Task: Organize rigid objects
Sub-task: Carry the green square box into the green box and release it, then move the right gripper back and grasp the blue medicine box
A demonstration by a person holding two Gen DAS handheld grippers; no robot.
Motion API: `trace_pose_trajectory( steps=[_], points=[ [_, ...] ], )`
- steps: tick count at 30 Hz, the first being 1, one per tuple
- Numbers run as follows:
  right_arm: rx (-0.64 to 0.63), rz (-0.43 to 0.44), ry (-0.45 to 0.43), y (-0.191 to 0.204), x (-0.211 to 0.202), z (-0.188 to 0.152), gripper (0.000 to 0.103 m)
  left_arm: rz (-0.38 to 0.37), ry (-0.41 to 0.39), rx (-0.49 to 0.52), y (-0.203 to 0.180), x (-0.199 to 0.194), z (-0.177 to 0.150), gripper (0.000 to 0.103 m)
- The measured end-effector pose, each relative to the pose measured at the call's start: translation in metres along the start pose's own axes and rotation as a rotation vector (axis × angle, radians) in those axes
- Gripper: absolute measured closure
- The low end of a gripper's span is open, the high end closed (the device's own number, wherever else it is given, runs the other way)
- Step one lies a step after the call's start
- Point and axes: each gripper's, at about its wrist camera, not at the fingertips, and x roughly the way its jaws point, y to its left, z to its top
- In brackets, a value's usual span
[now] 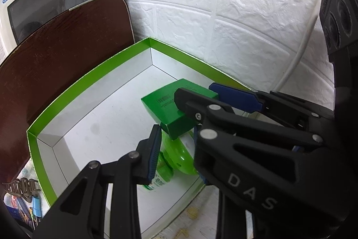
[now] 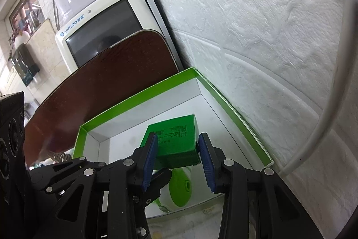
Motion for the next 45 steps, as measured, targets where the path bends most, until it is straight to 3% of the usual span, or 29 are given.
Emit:
trace_pose_trajectory(
  steps=[6, 11, 21, 37, 45],
  points=[
    [0.013, -0.010, 0.031, -0.001, 0.002, -0.006, 0.062, 0.030, -0.001, 0.025, -0.002, -0.009, -0.005, 0.068],
    [0.000, -0.010, 0.013, 0.006, -0.007, -0.004, 0.062, 0.056, -0.050, 0.004, 0.005, -0.033, -0.011, 0.052],
    [-0.066, 0.011, -0.005, 0.046, -0.017, -0.003, 0.063, 0.144, -0.104, -0.143, 0.060, -0.085, -0.045, 0.052],
    [-0.322, 0.195, 0.136, 0.193, 0.006, -0.051, 0.063, 0.492, -0.089, -0.519, 0.178, -0.168, -0.184, 0.051],
    [-0.461, 0.285, 0.250, 0.273, 0.023, -0.098, 0.063, 0.608, -0.104, -0.625, 0.213, -0.204, -0.242, 0.042]
  ],
)
